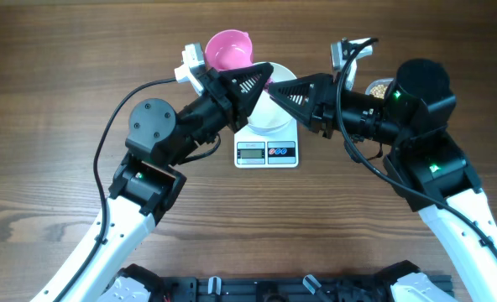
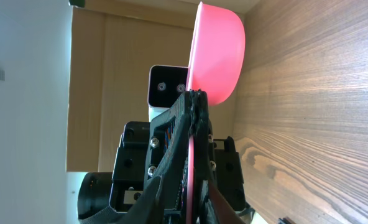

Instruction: Scoop item into bowl and weigh 150g on scale

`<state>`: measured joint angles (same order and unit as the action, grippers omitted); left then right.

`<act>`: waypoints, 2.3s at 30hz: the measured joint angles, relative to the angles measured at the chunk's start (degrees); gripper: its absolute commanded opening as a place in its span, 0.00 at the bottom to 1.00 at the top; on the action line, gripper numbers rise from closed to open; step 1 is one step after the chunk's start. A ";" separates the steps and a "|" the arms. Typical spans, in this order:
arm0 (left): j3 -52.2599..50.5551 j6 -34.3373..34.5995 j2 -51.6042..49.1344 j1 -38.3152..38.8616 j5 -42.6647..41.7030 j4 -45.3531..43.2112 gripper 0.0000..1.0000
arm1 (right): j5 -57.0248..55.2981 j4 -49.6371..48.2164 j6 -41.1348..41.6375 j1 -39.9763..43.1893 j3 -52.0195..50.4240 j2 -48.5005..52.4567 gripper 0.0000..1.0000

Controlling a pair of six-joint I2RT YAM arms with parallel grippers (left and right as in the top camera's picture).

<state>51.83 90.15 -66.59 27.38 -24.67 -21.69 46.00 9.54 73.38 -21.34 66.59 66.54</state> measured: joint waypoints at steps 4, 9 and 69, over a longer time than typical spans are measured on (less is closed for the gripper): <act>0.04 0.00 0.00 0.00 0.02 -0.17 0.04 | -0.04 0.02 0.37 0.00 0.00 0.00 0.12; 0.17 0.00 0.00 0.00 0.02 -0.20 0.04 | -0.17 0.02 1.03 0.00 0.00 0.00 0.11; 0.39 -45.46 -0.17 -14.64 10.62 56.96 0.95 | -38.86 48.30 -43.78 1.90 0.11 0.00 0.04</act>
<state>52.23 44.69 -66.76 12.73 -14.04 35.27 7.14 57.84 29.61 -19.44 66.70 66.54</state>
